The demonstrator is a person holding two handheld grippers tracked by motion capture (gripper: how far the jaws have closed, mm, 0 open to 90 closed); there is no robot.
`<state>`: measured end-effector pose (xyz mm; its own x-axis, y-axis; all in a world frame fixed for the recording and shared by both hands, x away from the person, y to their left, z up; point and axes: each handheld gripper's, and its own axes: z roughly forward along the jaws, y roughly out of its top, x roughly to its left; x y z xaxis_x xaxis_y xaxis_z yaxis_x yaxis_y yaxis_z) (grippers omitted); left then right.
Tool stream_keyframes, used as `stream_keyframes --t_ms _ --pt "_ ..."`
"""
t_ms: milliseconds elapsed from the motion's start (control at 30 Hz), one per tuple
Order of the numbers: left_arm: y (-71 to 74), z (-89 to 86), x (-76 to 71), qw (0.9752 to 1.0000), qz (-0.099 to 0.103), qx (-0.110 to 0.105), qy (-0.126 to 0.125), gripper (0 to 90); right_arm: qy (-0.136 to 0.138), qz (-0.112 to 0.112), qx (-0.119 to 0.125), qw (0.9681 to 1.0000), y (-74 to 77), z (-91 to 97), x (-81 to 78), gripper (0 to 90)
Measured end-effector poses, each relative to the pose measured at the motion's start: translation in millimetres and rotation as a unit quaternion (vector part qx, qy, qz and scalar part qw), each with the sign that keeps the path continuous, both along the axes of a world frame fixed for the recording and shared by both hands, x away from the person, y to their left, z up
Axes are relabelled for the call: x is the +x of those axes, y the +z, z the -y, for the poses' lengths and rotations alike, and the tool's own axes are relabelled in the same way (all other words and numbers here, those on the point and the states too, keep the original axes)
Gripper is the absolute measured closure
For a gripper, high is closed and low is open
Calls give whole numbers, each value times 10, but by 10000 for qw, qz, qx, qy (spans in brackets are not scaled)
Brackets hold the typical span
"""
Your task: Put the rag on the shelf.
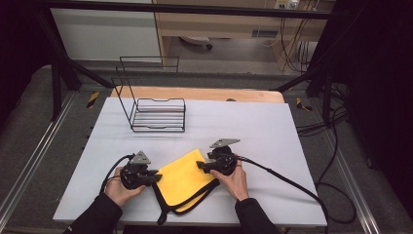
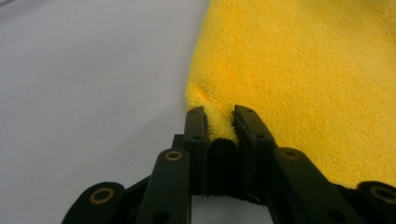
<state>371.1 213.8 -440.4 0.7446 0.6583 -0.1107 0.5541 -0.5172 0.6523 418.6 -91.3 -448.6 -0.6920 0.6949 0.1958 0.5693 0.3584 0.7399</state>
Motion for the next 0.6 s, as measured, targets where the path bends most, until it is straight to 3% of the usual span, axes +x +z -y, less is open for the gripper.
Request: stream_keyframes --t_ms 200,333,433,600 --pt "3 2 1 10000 -2 14 -6 749 75 -180 55 9998 -39 -27 -9 569" --pt "0 4 1 10000 -2 -14 12 750 114 -269 79 9995 -45 -28 -6 606" --pt "-1 1 1 10000 19 5 -23 751 53 -494 172 9986 -52 -32 3 663" --pt "1 5 -3 10000 32 -6 -13 765 39 -632 308 9975 -39 -37 4 781"
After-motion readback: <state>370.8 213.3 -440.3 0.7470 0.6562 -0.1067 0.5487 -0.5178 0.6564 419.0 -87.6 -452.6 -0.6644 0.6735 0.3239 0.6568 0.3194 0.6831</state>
